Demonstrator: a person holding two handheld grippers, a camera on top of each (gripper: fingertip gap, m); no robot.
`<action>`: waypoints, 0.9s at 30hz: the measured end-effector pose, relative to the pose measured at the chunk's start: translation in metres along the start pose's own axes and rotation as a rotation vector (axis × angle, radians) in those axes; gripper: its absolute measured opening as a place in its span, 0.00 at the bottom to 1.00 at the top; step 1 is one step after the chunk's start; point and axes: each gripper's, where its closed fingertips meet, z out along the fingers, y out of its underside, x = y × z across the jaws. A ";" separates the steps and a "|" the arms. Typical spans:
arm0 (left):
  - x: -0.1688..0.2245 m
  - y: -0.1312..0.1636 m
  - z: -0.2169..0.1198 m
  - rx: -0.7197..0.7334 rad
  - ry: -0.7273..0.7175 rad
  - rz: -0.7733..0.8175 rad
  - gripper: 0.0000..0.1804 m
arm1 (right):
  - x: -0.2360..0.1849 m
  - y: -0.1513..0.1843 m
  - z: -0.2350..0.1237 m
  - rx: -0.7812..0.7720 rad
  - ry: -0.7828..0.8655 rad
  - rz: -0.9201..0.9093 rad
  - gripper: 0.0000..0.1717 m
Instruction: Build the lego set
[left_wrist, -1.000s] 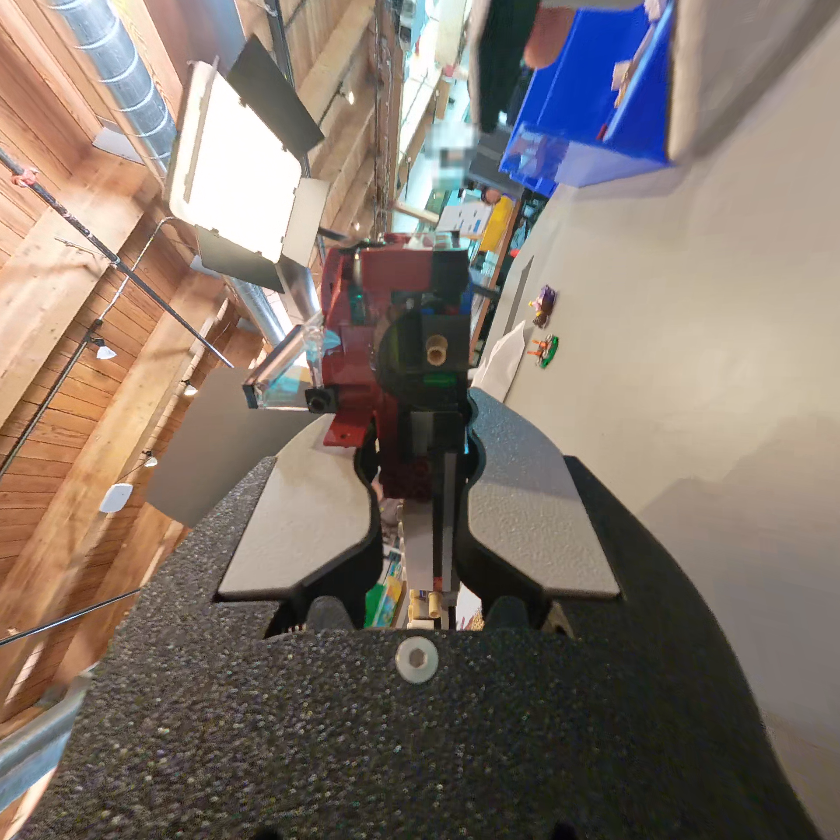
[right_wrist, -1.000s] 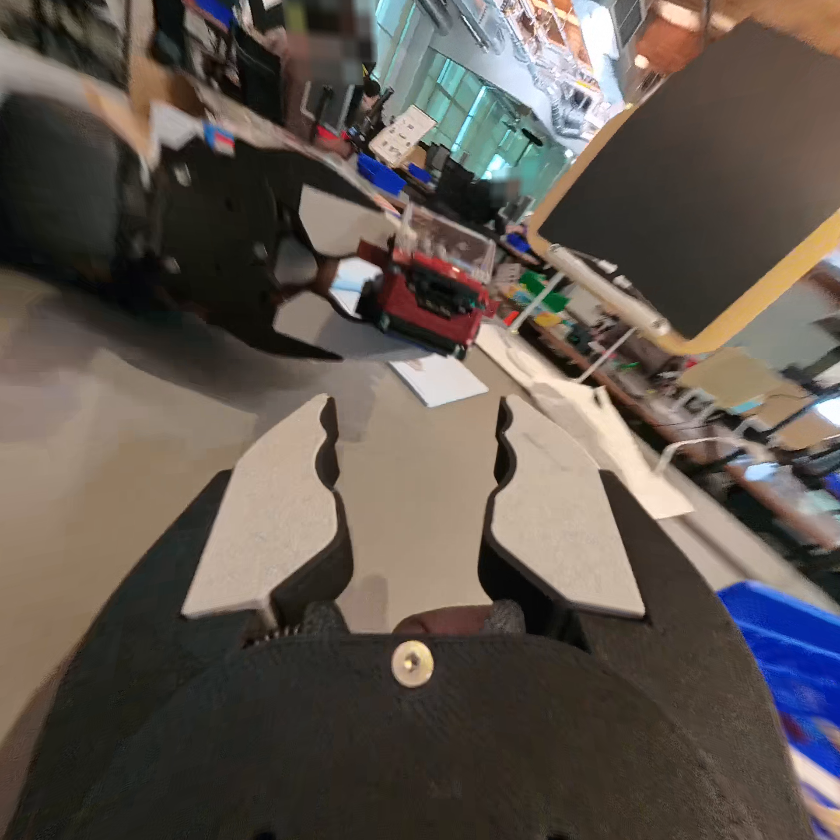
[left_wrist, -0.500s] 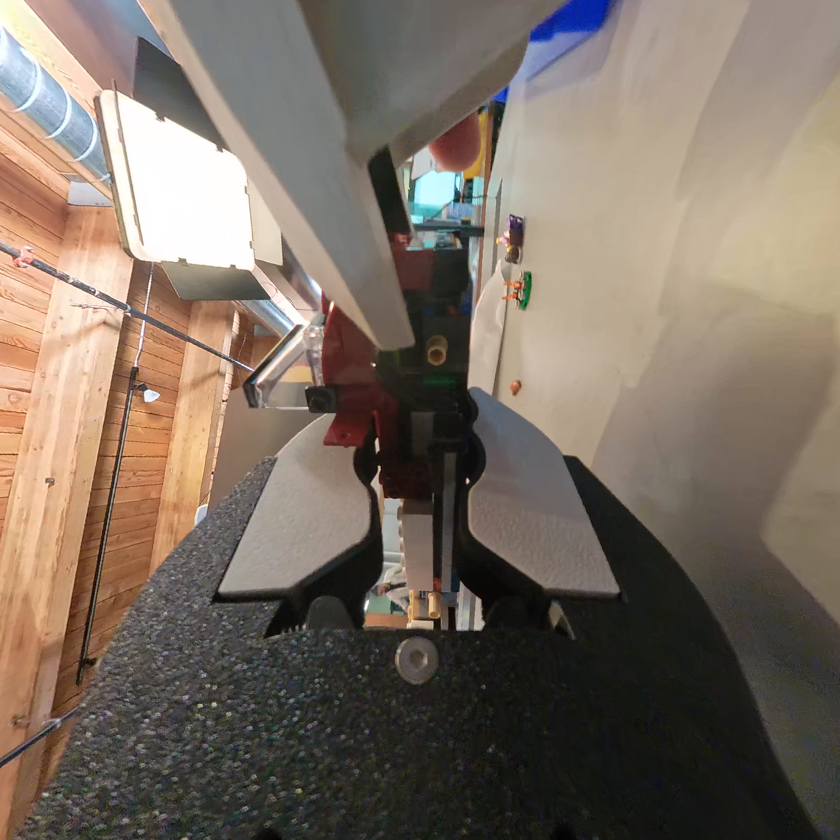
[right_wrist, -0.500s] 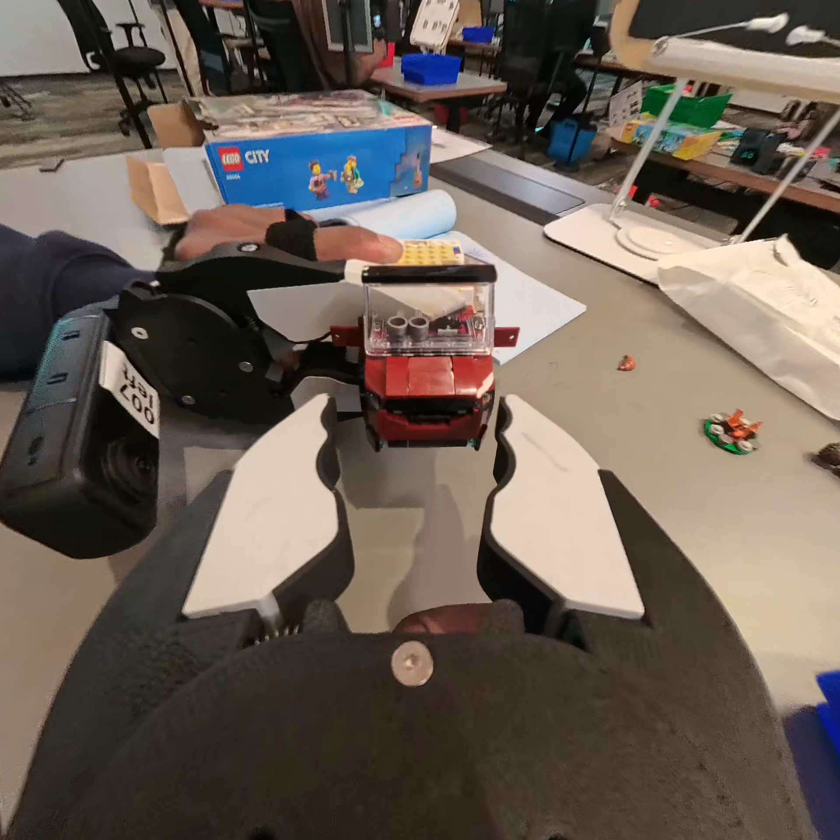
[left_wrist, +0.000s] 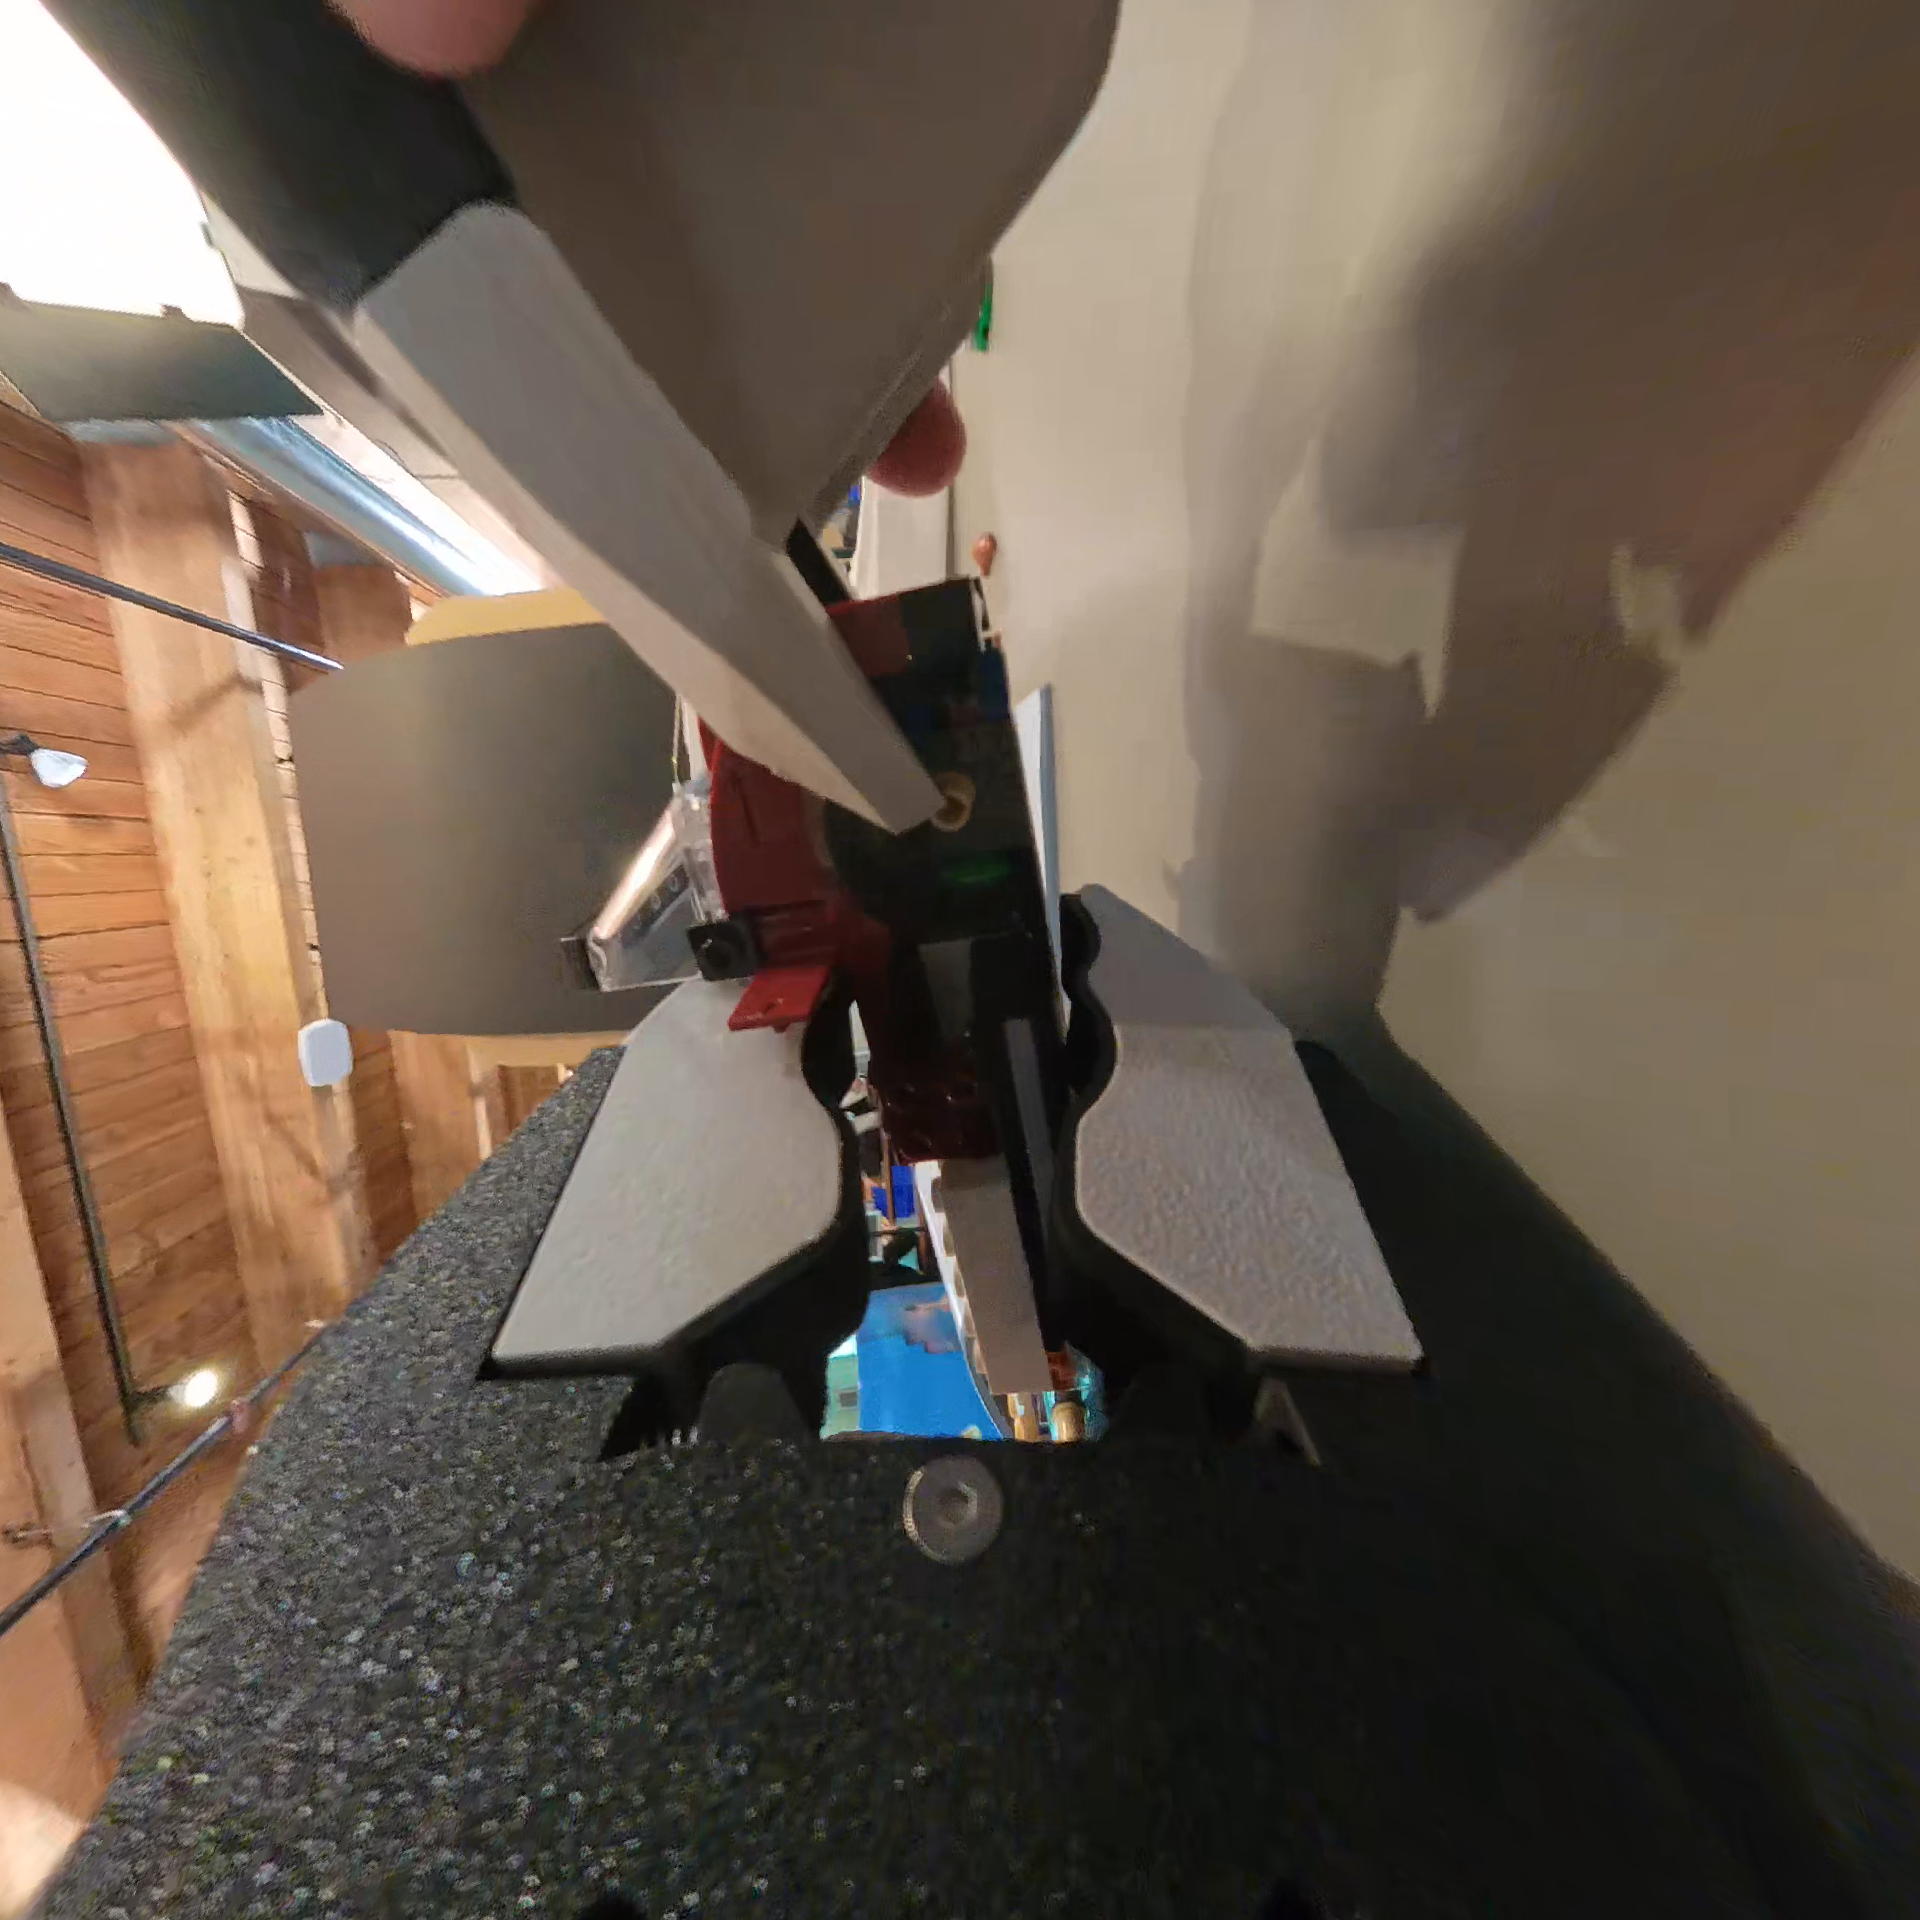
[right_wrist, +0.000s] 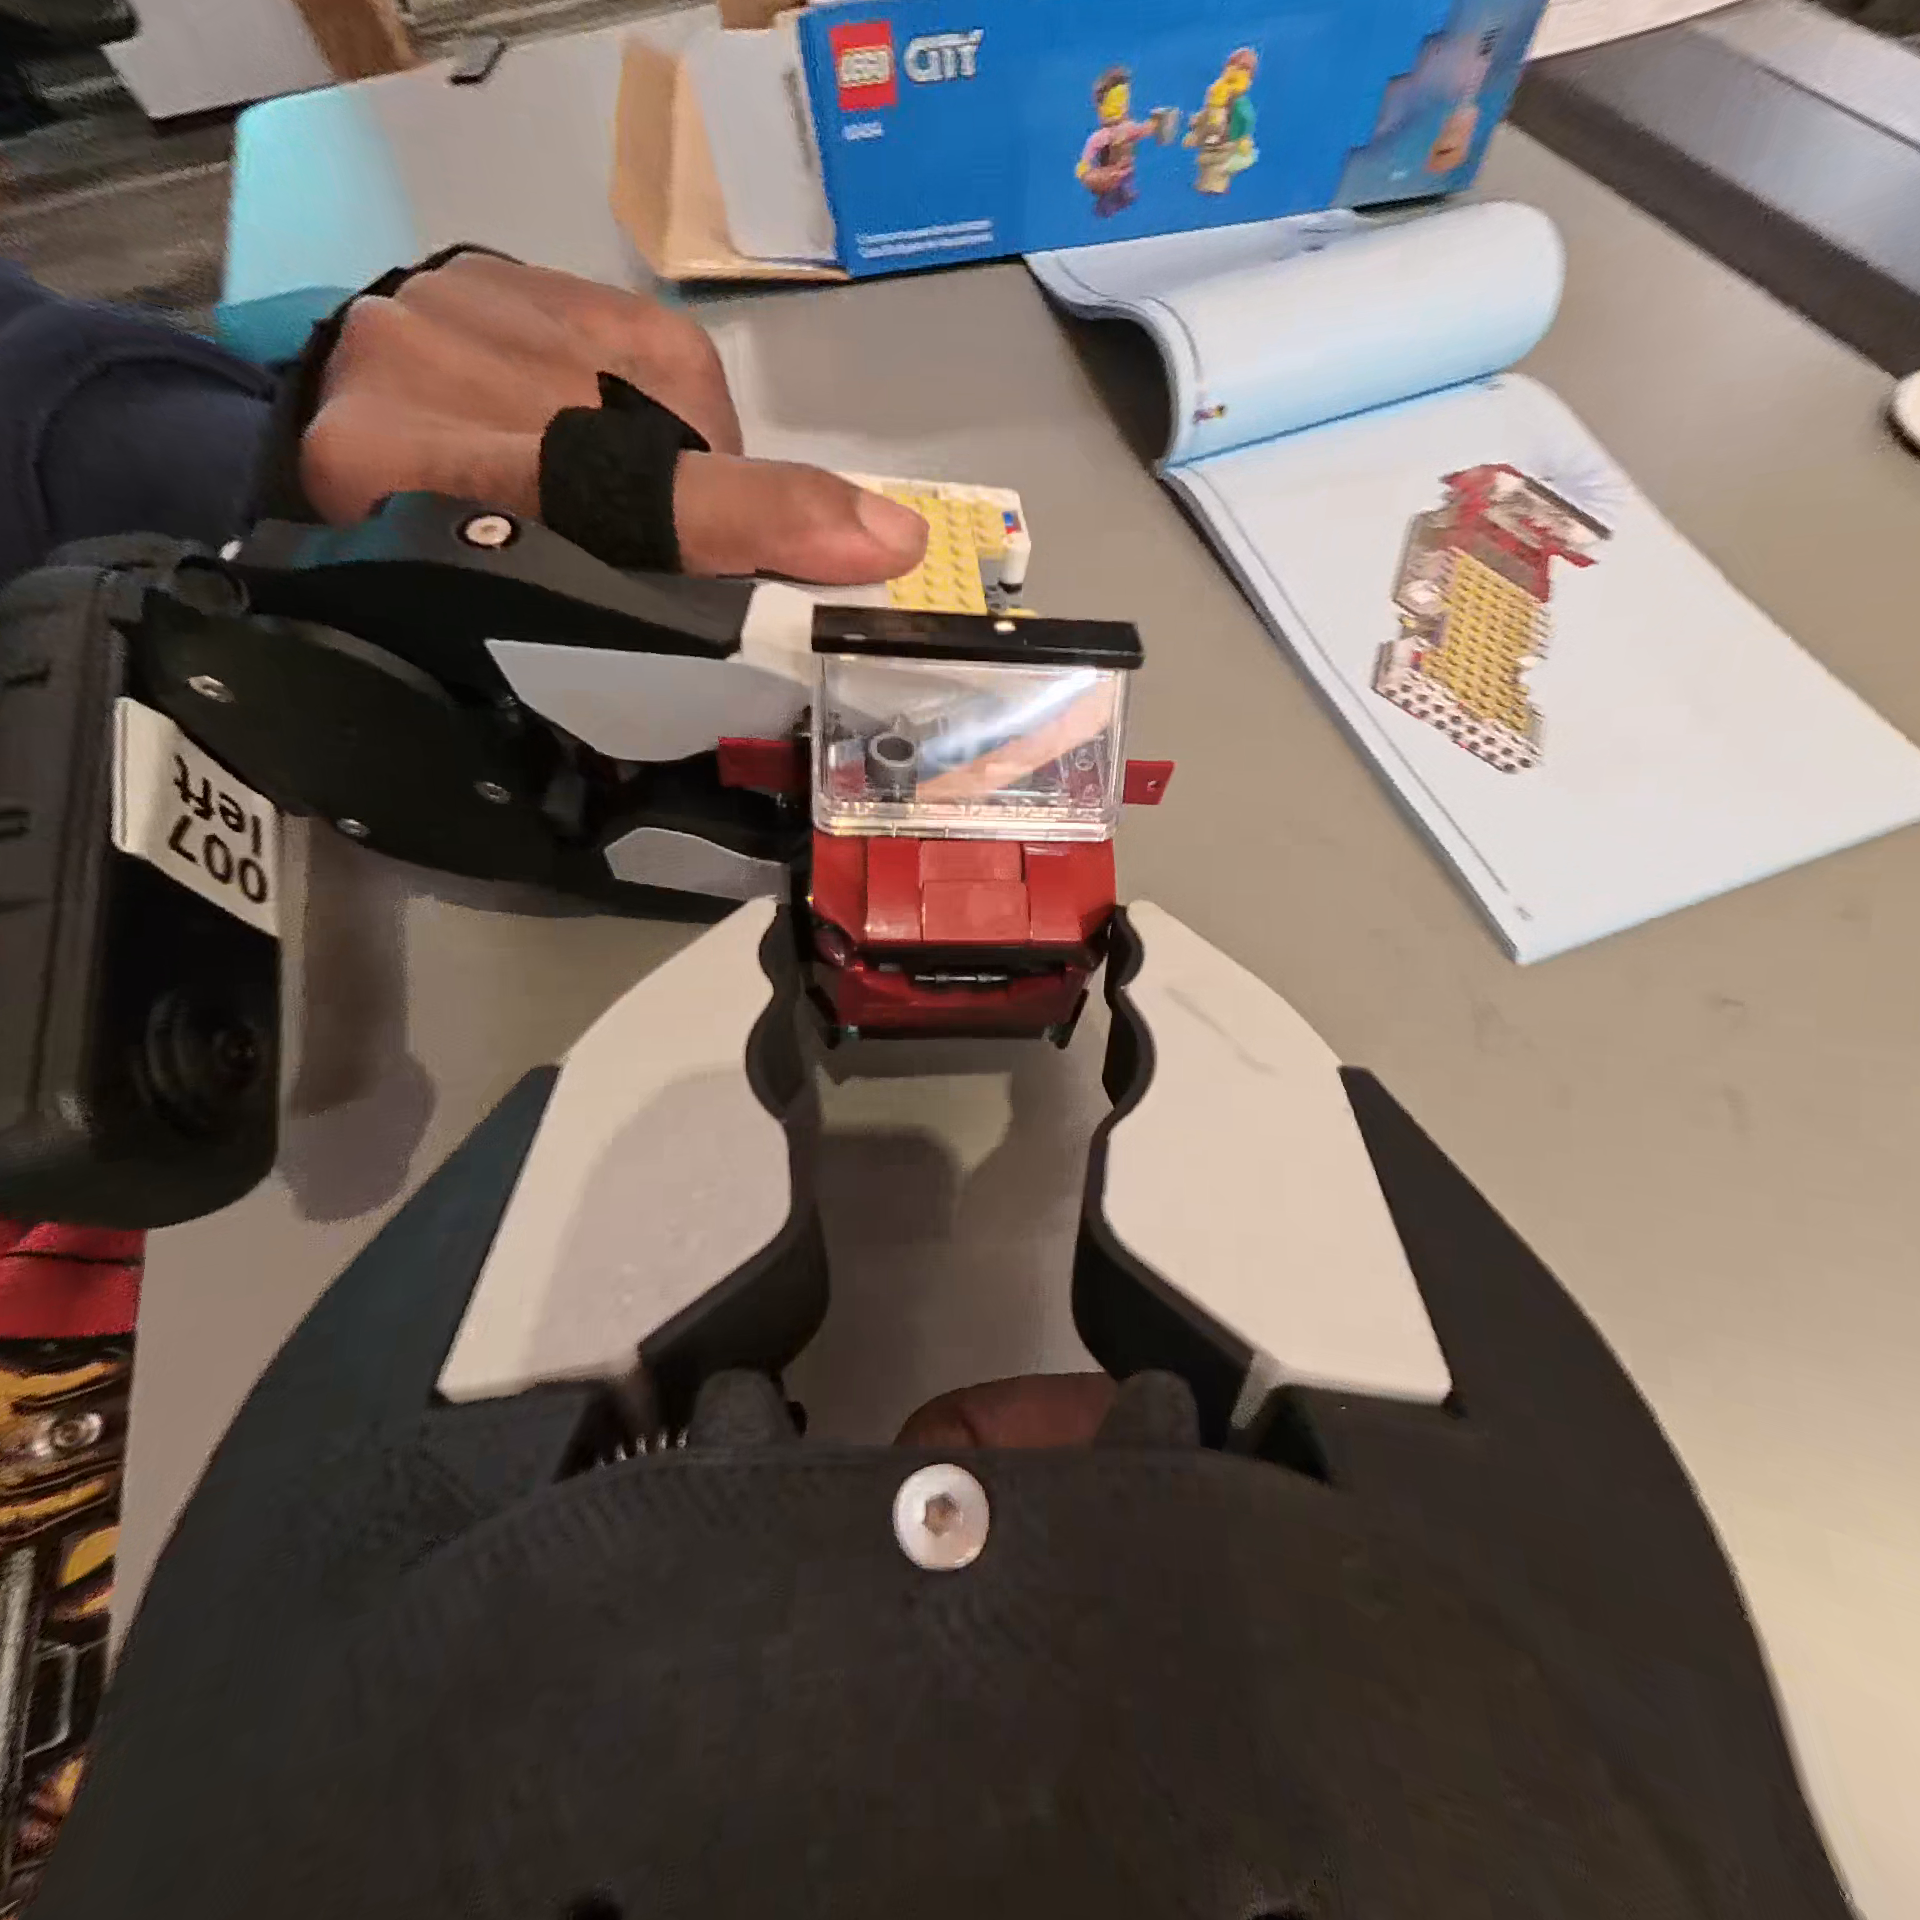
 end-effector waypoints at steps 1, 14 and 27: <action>0.000 0.002 -0.003 -0.009 0.009 -0.015 0.22 | -0.002 -0.002 0.002 0.001 -0.023 -0.008 0.33; 0.017 0.037 -0.037 -0.139 0.249 -0.183 0.36 | -0.008 -0.006 0.022 -0.078 -0.264 -0.191 0.33; -0.044 0.068 -0.057 0.214 0.317 -0.810 0.45 | 0.022 0.013 0.013 -0.167 -0.267 -0.252 0.34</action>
